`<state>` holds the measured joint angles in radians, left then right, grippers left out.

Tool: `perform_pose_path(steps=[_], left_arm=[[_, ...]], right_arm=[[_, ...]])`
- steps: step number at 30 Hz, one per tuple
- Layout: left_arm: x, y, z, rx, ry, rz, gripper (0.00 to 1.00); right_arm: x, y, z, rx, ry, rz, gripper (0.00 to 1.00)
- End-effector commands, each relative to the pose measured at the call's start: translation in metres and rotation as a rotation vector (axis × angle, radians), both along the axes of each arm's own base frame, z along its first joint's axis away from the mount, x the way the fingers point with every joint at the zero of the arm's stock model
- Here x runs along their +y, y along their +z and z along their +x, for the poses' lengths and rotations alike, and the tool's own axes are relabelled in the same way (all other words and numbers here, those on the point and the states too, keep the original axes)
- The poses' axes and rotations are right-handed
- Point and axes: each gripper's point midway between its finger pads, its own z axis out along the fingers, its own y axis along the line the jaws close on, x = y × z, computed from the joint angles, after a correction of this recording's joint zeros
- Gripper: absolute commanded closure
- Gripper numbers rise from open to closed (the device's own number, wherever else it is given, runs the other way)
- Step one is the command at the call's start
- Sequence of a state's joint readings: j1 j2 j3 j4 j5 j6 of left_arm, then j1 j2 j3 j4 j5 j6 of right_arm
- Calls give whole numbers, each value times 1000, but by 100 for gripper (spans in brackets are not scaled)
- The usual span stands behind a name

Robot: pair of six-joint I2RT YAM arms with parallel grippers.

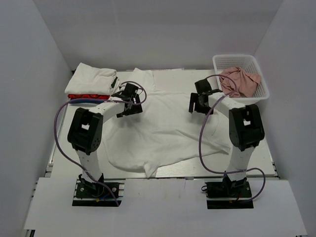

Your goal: Fold and stack the t-shirts

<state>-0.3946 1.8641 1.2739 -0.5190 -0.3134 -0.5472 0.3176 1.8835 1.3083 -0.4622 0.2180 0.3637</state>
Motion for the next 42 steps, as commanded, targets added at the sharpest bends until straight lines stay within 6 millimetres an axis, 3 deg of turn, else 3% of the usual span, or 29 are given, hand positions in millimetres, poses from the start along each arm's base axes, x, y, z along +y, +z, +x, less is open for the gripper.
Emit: perform_pose_path(steps=[1, 6, 7, 8, 10, 11, 12, 20, 25, 27, 30, 31, 34, 38, 39, 41, 42], left_arm=[[-5, 3, 31, -31, -48, -8, 0], [7, -9, 42, -17, -36, 9, 0], [11, -11, 45, -15, -23, 9, 0], [9, -11, 45, -12, -30, -1, 0], [19, -15, 49, -12, -7, 0, 0], [19, -14, 51, -21, -14, 1, 0], [23, -15, 55, -20, -4, 2, 0], [42, -18, 69, -20, -5, 40, 0], [38, -13, 84, -59, -55, 51, 0], [40, -5, 96, -84, -53, 51, 0], [39, -5, 104, -85, -63, 58, 0], [39, -9, 103, -73, -63, 61, 0], [38, -6, 108, -77, -63, 60, 0], [34, -9, 108, -65, -75, 46, 0], [34, -9, 108, -65, -75, 46, 0], [32, -8, 109, -72, -81, 35, 0], [31, -4, 112, -83, -80, 33, 0]], right_arm=[[-17, 9, 28, -45, -85, -118, 18], [-21, 5, 56, -78, -108, -168, 21], [-24, -4, 58, -66, -110, -191, 24], [-23, 4, 69, -91, -118, -183, 38], [-25, -5, 72, -71, -128, -207, 68], [-24, 8, 82, -95, -140, -207, 88], [-25, 12, 83, -99, -147, -220, 99], [-54, 83, 110, -270, -170, -361, 100], [-79, 105, 141, -336, -73, -488, 100], [-95, 114, 155, -363, -82, -627, 100], [-106, 127, 168, -346, -77, -731, 74], [-100, 128, 167, -345, -61, -730, 57], [-83, 135, 160, -365, -13, -641, 34], [-45, 137, 142, -410, 71, -463, 24], [-42, 132, 137, -390, 81, -442, 23], [-16, 117, 121, -356, 113, -295, 11], [-12, 107, 111, -310, 116, -264, 11]])
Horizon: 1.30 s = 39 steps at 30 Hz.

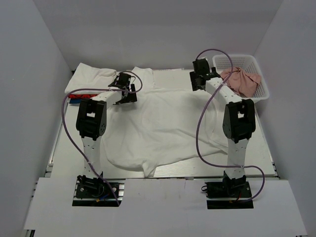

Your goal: Fold and stack the t-shirts

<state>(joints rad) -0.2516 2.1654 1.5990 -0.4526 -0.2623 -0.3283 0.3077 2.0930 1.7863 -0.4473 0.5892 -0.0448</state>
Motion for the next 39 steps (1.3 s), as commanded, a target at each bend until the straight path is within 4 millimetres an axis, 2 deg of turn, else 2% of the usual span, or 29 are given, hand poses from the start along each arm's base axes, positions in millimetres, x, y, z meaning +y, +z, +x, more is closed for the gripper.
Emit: perform_pose_path(steps=[1, 4, 5, 8, 9, 10, 11, 13, 14, 15, 19, 20, 21, 23, 24, 25, 26, 28, 29, 30, 31, 32, 33, 34, 35, 36, 37, 38, 39], left_arm=[[-7, 15, 13, -33, -27, -33, 0], [-10, 2, 17, 4, -32, -32, 0], [-11, 8, 22, -13, -32, -37, 0], [-13, 0, 33, 1, -43, -25, 0], [-16, 6, 44, -24, -43, -31, 0], [-18, -8, 44, 4, -48, -32, 0], [-19, -11, 49, 1, -56, -28, 0], [-24, -8, 63, -14, -72, -33, 0], [-25, -24, 66, 5, -87, -30, 0], [-30, -15, 79, -26, -93, -44, 0], [-48, -18, 114, -93, -155, -78, 0], [-53, -18, 121, -108, -168, -96, 0], [-56, -1, 136, -159, -181, -130, 0], [-61, 1, 145, -193, -196, -150, 0], [-56, 10, 150, -218, -188, -153, 0], [-59, 21, 152, -241, -187, -171, 0], [-59, 51, 154, -286, -190, -177, 0], [-58, 78, 149, -313, -191, -181, 0], [-53, 83, 142, -305, -176, -164, 0], [-49, 133, 136, -372, -163, -172, 0], [-44, 150, 127, -384, -152, -162, 0], [-33, 145, 109, -335, -110, -130, 0], [-25, 160, 96, -336, -84, -119, 0], [-16, 209, 75, -395, -44, -129, 0], [2, 192, 49, -332, 25, -78, 0], [11, 194, 26, -305, 63, -71, 0], [18, 199, 4, -301, 130, -93, 0], [41, 209, -40, -314, 205, -61, 0], [55, 210, -67, -311, 268, -39, 0]], right_arm=[[48, 6, -22, 31, 61, 279, 10], [61, -42, -45, 173, 42, 392, 10], [62, -48, -49, 200, 39, 399, 10], [63, -75, -53, 274, 28, 397, 10], [62, -83, -50, 285, 28, 398, 10], [64, -87, -49, 291, 33, 401, 10], [68, -106, -54, 351, 37, 420, 10], [69, -103, -45, 340, 41, 434, 10], [71, -105, -42, 338, 43, 446, 10], [70, -112, -37, 340, 37, 447, 10], [65, -123, -20, 343, 28, 468, 10], [69, -116, -13, 325, 39, 482, 10], [70, -115, -9, 318, 52, 485, 10], [78, -101, 1, 284, 113, 482, 10], [79, -95, 5, 267, 130, 473, 10], [85, -73, 12, 226, 180, 452, 10], [86, -65, 12, 218, 192, 446, 10], [92, -27, 9, 154, 257, 415, 10], [101, -20, 4, 145, 277, 402, 10], [111, 11, -8, 100, 334, 388, 10], [119, 21, -15, 83, 359, 384, 10], [141, 19, -43, 110, 413, 374, 10], [152, 22, -54, 102, 438, 367, 10], [164, 31, -57, 60, 474, 376, 10], [183, 28, -92, 85, 537, 373, 10], [208, 29, -113, 92, 596, 382, 10], [225, 33, -123, 70, 641, 405, 10], [245, 32, -152, 88, 704, 408, 10], [262, 23, -174, 113, 749, 403, 10]])
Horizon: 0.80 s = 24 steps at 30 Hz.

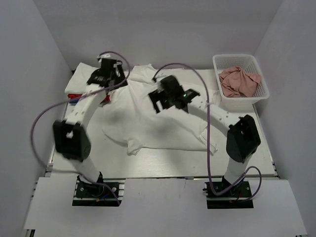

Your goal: Fold and stack the t-shirts

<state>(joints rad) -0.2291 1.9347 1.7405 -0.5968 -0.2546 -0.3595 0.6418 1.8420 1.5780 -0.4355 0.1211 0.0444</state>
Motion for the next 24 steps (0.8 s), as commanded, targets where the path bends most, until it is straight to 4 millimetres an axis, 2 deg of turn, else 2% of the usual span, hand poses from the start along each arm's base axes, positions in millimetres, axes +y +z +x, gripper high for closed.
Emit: perform_pose_path(steps=[1, 2, 3, 4, 5, 6, 7, 8, 9, 10, 11, 12, 13, 14, 15, 16, 17, 18, 19, 21, 22, 24], left_arm=[[61, 61, -103, -85, 298, 17, 0], [72, 28, -139, -27, 392, -3, 0], [76, 25, -162, -29, 413, -24, 0], [77, 49, -184, -129, 412, -101, 0], [69, 18, -206, -89, 399, -132, 0], [65, 15, -216, -105, 386, -186, 0], [56, 4, -238, -96, 350, -280, 0], [56, 3, -246, -113, 379, -342, 0], [59, -2, -258, -113, 415, -362, 0], [62, -8, -271, -97, 432, -361, 0], [68, -1, -283, -139, 455, -379, 0], [73, 1, -290, -155, 481, -388, 0], [76, 2, -296, -170, 488, -386, 0], [79, 6, -299, -189, 494, -386, 0], [82, 17, -303, -231, 488, -392, 0], [84, 23, -303, -253, 492, -395, 0], [85, 26, -306, -255, 491, -396, 0], [85, 30, -306, -264, 490, -401, 0], [87, 34, -307, -270, 491, -388, 0], [87, 36, -308, -270, 491, -388, 0], [87, 34, -308, -258, 485, -373, 0], [82, 33, -302, -245, 463, -376, 0]], right_arm=[[61, -10, -71, -13, 197, 15, 10], [73, -9, -81, -19, 224, 31, 10], [80, -14, -92, -18, 243, 24, 10], [107, -20, -128, -11, 343, 26, 15], [124, -14, -138, -30, 388, 66, 15], [134, -21, -145, -33, 408, 60, 15], [158, -24, -177, -34, 486, 59, 15], [163, -27, -183, -30, 499, 42, 15], [182, -36, -190, -28, 519, 24, 15], [188, -42, -200, -25, 536, 5, 15], [191, -48, -201, -30, 526, -10, 16], [194, -71, -199, -11, 509, -48, 16], [199, -74, -197, -16, 492, -47, 18], [203, -86, -195, -8, 491, -56, 23], [208, -99, -194, 2, 488, -58, 30], [212, -108, -192, 14, 481, -66, 30], [214, -112, -193, 26, 480, -71, 37], [207, -122, -196, 60, 465, -108, 41], [205, -126, -190, 45, 431, -132, 48], [207, -117, -183, 21, 402, -117, 87], [205, -105, -179, 5, 380, -96, 100], [202, -79, -173, -13, 346, -38, 100]])
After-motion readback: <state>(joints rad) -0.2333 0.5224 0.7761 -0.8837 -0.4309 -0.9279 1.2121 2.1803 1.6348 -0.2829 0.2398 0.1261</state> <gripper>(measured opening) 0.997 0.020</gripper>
